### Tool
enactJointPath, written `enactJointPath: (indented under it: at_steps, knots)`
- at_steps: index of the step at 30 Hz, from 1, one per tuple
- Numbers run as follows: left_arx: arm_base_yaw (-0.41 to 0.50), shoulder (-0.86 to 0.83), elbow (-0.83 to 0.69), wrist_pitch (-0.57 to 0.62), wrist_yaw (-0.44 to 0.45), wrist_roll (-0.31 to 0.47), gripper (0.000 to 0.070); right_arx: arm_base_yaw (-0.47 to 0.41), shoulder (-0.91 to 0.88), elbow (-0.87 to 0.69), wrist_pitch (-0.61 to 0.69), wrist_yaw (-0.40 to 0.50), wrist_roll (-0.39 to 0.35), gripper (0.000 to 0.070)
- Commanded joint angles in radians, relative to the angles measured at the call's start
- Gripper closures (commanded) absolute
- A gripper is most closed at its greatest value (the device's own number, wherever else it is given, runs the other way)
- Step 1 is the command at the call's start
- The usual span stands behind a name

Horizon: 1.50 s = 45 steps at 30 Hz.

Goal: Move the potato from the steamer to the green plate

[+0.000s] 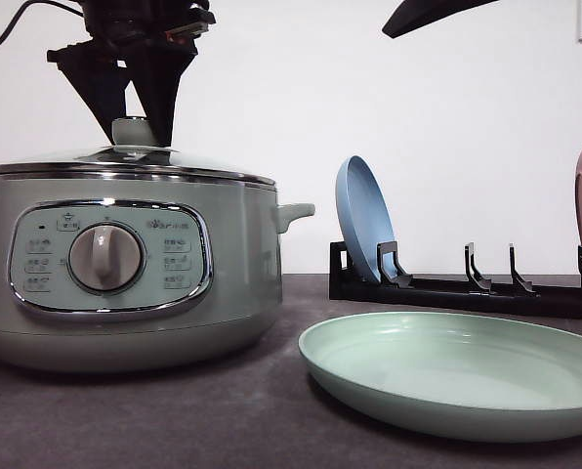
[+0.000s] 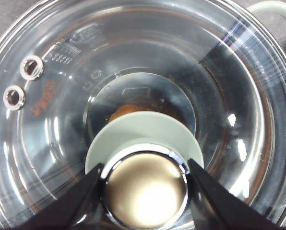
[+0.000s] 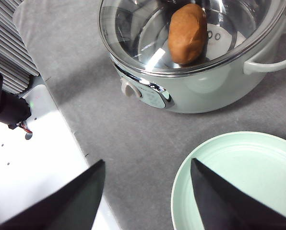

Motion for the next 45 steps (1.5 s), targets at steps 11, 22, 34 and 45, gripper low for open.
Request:
enactJointPath:
  at_steps: [11, 22, 34, 45]
  knots:
    - [0.027, -0.109, 0.015, 0.034, 0.005, -0.01, 0.0699, 0.008, 0.008, 0.017, 0.004, 0.002, -0.011, 0.0348]
    - [0.148, -0.324, 0.015, 0.02, -0.091, -0.002, 0.0699, 0.008, 0.008, 0.017, 0.025, 0.002, -0.001, 0.0348]
    - [0.394, -0.383, 0.015, -0.011, -0.109, 0.002, 0.07, 0.008, 0.008, 0.017, 0.026, 0.005, 0.019, 0.0347]
    - [0.437, -0.382, 0.015, -0.003, -0.109, 0.002, 0.07, 0.008, 0.064, 0.059, 0.054, 0.005, 0.049, 0.0258]
